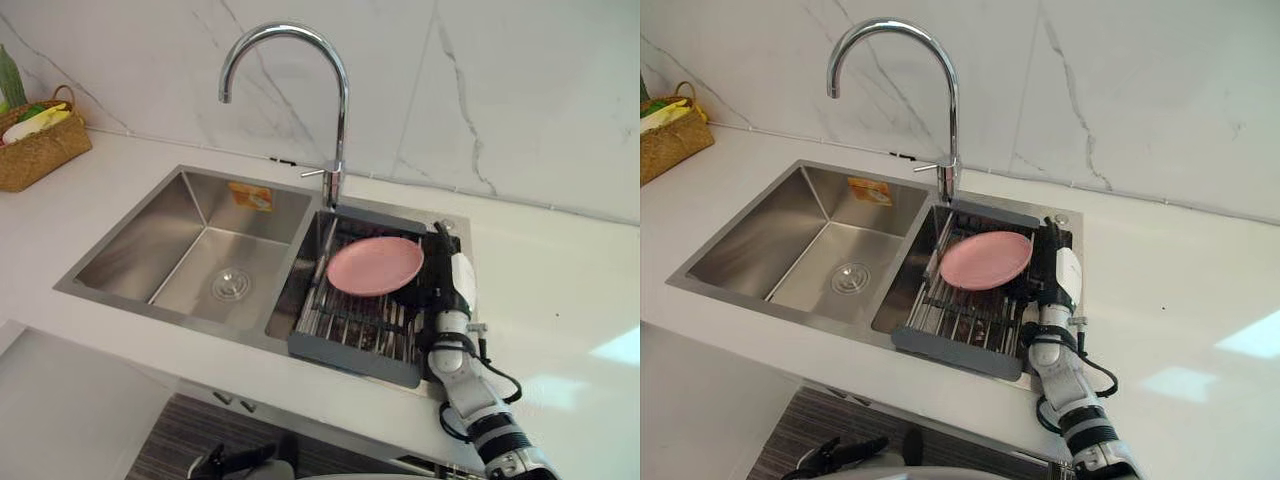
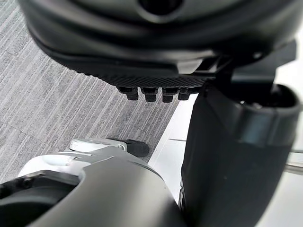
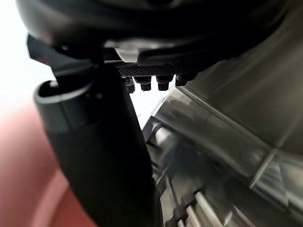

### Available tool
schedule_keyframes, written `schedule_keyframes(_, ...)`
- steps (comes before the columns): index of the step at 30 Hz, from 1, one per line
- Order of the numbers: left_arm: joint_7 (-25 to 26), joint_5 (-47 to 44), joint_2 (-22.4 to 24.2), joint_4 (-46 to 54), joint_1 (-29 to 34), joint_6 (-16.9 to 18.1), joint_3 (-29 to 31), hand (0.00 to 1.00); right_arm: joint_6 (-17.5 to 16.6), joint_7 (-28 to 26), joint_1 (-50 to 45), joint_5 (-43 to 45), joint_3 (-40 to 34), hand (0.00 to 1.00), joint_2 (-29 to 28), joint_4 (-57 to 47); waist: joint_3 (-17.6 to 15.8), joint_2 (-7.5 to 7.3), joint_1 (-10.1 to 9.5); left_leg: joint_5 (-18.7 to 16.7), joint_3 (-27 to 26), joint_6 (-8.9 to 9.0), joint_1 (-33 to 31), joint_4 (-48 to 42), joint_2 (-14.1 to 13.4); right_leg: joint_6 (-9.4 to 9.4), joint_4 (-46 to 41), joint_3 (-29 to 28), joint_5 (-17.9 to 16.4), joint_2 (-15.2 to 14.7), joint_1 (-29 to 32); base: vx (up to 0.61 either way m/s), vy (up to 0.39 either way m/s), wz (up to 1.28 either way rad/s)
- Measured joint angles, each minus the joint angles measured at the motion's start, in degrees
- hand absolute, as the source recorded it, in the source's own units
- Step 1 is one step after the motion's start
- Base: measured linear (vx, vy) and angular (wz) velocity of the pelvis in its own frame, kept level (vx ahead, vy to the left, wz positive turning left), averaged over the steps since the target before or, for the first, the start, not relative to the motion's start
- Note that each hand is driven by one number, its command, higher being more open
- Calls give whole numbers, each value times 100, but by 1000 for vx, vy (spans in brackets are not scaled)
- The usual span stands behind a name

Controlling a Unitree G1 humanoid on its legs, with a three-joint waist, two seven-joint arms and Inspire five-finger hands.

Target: Walk over to the sink, pick up the cup, carry it to the dishwasher, place the cup inside the dishwasher, then close the dishwasher door

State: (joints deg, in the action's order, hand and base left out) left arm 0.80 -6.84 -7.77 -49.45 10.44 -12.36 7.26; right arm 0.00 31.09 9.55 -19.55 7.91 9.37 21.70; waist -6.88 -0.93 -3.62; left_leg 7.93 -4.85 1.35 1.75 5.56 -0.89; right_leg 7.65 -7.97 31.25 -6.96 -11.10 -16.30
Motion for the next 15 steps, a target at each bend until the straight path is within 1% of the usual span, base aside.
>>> schedule_keyframes(1,-1,0,2,9,1,-3,0,100,82,-46,13,-92,0,100,4,-3,3,-4,-2,-27,-6,-39,-8,0,6,0,15,2,0,-3,-1,0,0,0)
schedule_keyframes(2,-2,0,1,10,1,-8,0,100,174,-129,34,-222,2,100,7,-4,5,-6,-5,-27,-17,-39,-17,0,13,0,27,1,0,-10,-3,6,-11,-5)
schedule_keyframes(3,-6,0,-1,18,1,-28,3,100,348,-295,71,-403,33,100,10,-20,10,-13,-5,-31,-39,-44,-23,0,23,0,45,1,0,-22,-6,6,-13,-7)
schedule_keyframes(6,-22,1,-17,29,1,-88,8,100,568,-600,107,-547,35,100,19,-76,36,-43,-4,-39,-68,-56,-31,0,49,1,98,1,0,-40,-10,9,-11,-5)
schedule_keyframes(10,-35,2,-21,35,1,-112,15,100,693,-874,106,-675,111,100,138,-155,37,-53,8,-50,-87,-72,-57,0,86,1,110,2,1,-78,12,0,0,0)
schedule_keyframes(15,-44,3,-36,34,0,-123,16,100,697,-1075,106,-713,137,100,178,-204,26,-76,49,-67,-111,-97,-64,0,115,3,108,1,2,-117,40,32,-12,-4)
